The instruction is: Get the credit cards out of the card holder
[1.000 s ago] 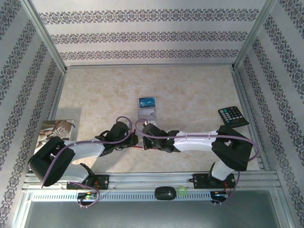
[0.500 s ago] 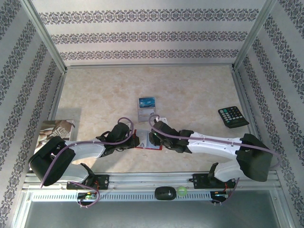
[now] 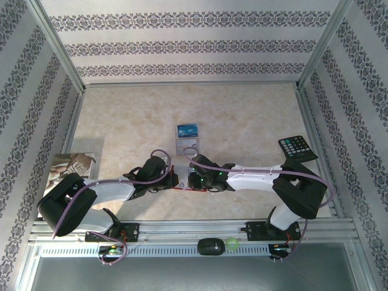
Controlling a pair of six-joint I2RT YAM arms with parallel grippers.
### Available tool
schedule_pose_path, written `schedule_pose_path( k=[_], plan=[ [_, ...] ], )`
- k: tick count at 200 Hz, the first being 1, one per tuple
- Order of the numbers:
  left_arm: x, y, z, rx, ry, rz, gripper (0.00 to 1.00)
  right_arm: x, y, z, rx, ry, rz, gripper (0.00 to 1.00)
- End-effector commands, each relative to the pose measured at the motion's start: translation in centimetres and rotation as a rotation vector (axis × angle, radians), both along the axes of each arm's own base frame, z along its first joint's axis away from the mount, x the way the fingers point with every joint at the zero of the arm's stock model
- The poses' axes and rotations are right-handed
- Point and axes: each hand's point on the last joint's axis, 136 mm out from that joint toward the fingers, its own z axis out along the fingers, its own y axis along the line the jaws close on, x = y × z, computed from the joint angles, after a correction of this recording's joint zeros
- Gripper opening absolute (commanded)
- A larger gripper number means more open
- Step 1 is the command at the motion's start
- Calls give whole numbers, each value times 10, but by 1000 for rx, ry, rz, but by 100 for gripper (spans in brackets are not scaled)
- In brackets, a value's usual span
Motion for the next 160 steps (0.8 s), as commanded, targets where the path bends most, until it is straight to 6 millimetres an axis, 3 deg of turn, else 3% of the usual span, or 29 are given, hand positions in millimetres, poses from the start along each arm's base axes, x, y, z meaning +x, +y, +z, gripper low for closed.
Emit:
schedule_pose_path(
  k=[1,23,50,93,114,160],
  plan=[
    [-4,-1,7,12,-9,-14,2,7,12,16,57,-13,14,20],
    [2,4,29,26,-88,-17,19,11,14,25,69,-31,15,22],
    [9,12,44,95,-174,-38,20,14,20,28,104,-14,5,22],
    [17,13,29,170,-178,-67,17,21,30,19,180,57,-44,21],
    [19,11,22,171,-167,-71,22,24,29,15,192,73,-69,21],
    [22,20,14,201,-155,-50,17,27,27,9,223,108,-114,20]
  ],
)
